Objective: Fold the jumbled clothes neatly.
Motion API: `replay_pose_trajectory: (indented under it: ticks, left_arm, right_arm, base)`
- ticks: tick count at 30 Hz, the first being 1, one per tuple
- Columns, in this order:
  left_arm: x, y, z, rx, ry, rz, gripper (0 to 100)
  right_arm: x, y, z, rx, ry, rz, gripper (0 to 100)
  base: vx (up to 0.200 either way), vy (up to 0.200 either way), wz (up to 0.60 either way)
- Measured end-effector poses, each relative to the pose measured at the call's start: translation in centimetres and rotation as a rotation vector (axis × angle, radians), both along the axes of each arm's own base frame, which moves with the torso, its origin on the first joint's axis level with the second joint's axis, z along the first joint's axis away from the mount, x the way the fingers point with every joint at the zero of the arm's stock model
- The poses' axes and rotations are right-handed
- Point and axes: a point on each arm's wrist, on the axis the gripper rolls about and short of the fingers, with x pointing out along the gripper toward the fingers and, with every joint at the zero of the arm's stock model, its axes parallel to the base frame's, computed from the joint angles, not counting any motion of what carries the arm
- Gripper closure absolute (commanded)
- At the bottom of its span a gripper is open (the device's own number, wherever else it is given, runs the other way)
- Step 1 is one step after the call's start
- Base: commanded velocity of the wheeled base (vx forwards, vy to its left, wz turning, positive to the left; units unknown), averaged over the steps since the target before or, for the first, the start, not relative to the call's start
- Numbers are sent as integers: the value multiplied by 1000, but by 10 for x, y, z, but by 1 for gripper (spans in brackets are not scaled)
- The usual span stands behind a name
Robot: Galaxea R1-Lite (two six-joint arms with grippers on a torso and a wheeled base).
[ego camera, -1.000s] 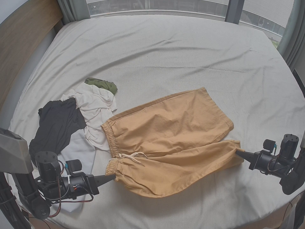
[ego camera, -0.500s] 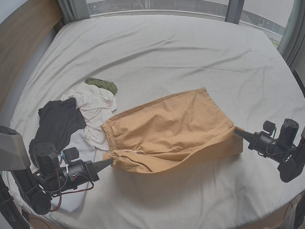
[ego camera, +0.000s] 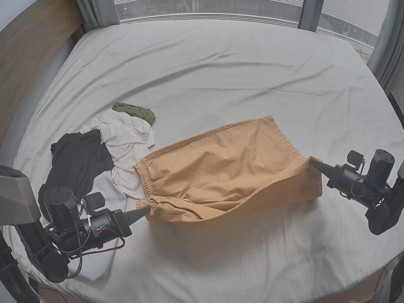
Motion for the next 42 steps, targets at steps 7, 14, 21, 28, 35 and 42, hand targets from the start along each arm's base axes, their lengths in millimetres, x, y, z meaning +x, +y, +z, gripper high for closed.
replay_pose_trajectory:
  ticks: [7, 14, 21, 28, 35, 42]
  left_arm:
    - [7, 0, 6, -7, -36, 48, 100]
    - [12, -2, 11, -27, -53, 72, 100]
    - [13, -2, 12, -30, -59, 73, 100]
    - [14, -2, 12, -32, -62, 75, 100]
    - [18, 1, 14, -50, -61, 93, 100]
    - [19, 1, 15, -55, -64, 97, 100]
  right_arm:
    - [12, 2, 8, 21, -3, 1, 100]
    - [22, 4, 19, 24, -44, 7, 100]
    - [30, 4, 27, 25, -77, 8, 100]
    - [38, 4, 32, 25, -94, 6, 100]
    - [46, 5, 37, 24, -123, 9, 100]
    - [53, 9, 37, 23, -135, 19, 100]
  base:
    - [0, 0, 0]
    - [0, 0, 0]
    - [0, 0, 0]
    - [0, 0, 0]
    - [0, 0, 0]
    - [0, 0, 0]
